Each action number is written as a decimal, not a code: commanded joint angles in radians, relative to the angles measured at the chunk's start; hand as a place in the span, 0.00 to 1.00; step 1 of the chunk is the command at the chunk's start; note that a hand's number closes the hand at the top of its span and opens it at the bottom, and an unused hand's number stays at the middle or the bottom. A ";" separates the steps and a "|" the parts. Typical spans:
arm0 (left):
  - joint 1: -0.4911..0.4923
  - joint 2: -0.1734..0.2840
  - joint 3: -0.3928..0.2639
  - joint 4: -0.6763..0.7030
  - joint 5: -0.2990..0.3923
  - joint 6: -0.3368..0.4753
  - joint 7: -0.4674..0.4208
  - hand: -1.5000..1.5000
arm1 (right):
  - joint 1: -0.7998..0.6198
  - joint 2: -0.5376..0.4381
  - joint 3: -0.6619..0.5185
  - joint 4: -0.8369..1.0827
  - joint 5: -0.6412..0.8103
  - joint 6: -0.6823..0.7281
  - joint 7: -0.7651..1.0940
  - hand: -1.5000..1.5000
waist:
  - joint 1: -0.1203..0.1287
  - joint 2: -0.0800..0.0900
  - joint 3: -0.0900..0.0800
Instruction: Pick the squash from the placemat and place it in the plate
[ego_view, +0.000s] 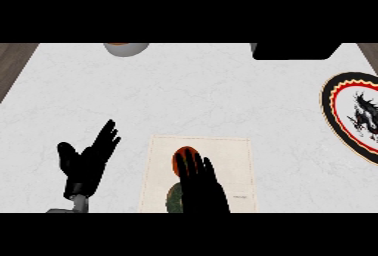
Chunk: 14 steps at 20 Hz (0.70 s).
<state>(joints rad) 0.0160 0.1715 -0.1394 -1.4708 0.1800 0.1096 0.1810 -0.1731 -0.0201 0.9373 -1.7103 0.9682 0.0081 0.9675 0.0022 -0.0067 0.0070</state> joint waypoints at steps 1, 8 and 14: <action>0.040 0.001 -0.011 -0.054 -0.001 -0.003 0.085 0.50 | -0.051 0.019 0.013 0.088 -0.040 -0.038 0.013 0.00 | 0.006 0.006 -0.007; -0.023 -0.025 0.006 0.034 -0.010 -0.018 0.053 0.50 | -0.071 0.020 0.088 0.202 -0.072 -0.004 -0.021 1.00 | 0.005 0.008 -0.007; 0.002 -0.036 0.008 0.030 -0.050 -0.007 0.028 0.50 | -0.114 0.019 -0.025 0.156 -0.005 0.091 -0.085 1.00 | 0.000 0.007 -0.007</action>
<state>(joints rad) 0.0153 0.1550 -0.1143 -1.4713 0.1557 0.0930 0.1910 -0.2591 -0.0136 0.9387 -1.5874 0.9673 0.0443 0.8947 0.0027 -0.0148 0.0057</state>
